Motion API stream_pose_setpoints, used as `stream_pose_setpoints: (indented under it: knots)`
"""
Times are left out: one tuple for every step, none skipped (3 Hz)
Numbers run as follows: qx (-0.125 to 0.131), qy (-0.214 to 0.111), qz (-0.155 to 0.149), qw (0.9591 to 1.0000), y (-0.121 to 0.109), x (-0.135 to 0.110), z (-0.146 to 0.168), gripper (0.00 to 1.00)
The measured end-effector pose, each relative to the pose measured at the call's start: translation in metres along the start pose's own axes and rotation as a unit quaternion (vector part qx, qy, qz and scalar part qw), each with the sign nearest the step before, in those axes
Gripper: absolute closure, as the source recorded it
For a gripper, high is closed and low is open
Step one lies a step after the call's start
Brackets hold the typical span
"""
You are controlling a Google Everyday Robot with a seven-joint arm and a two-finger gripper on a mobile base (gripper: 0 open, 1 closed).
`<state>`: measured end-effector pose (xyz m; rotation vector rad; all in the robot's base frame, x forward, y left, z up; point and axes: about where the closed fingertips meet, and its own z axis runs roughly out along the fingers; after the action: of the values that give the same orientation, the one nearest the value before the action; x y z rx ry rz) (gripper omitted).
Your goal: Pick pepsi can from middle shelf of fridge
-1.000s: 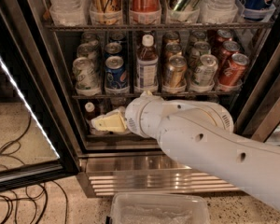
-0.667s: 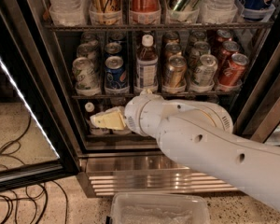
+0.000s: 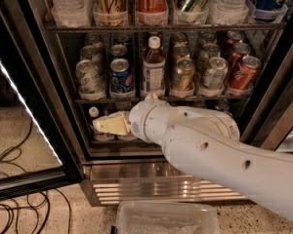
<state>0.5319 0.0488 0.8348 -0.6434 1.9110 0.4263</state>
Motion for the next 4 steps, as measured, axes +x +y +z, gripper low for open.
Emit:
stream_pose_setpoints:
  knots:
    - [0.014, -0.023, 0.021, 0.9994, -0.009, 0.004, -0.001, 0.0]
    - [0.028, -0.055, 0.021, 0.9978, 0.003, 0.008, 0.019, 0.0]
    - [0.028, -0.055, 0.021, 0.9978, 0.003, 0.008, 0.019, 0.0]
    - [0.024, -0.058, 0.017, 0.9979, 0.007, 0.005, 0.021, 0.0]
